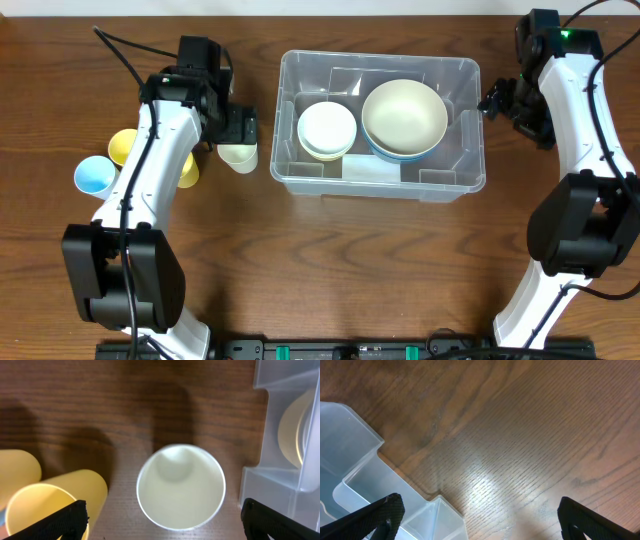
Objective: Pack container
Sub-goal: 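Lower the left gripper over the white cup and grasp its rim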
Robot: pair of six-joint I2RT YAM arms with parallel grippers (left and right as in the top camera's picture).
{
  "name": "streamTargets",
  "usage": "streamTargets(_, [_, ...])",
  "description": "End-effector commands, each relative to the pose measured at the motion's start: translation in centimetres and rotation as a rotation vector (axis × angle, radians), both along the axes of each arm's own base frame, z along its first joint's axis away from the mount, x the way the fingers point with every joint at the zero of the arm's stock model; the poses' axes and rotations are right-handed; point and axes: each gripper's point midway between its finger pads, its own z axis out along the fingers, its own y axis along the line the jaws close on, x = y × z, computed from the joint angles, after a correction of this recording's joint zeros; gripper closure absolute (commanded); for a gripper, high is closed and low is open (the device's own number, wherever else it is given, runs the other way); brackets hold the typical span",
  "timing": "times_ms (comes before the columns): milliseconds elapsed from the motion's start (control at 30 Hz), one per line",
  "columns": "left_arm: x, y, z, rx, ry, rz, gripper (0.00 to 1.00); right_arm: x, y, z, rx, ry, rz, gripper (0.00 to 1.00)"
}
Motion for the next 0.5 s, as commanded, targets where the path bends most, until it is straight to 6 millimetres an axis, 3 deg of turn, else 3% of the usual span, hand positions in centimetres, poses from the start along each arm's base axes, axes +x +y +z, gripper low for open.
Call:
streamTargets(0, [0.6, 1.0, 0.1, 0.022, -0.009, 0.041, 0.02, 0.0, -0.2, 0.1, -0.006, -0.005, -0.018, 0.01])
streamTargets(233, [0.4, 2.4, -2.3, 0.032, 0.060, 0.058, 0.02, 0.0, -0.2, 0.1, -0.006, -0.005, -0.018, 0.01])
streamTargets(467, [0.5, 2.4, -4.0, 0.039, 0.099, 0.044, 0.02, -0.1, -0.2, 0.1, -0.006, -0.005, -0.018, 0.01])
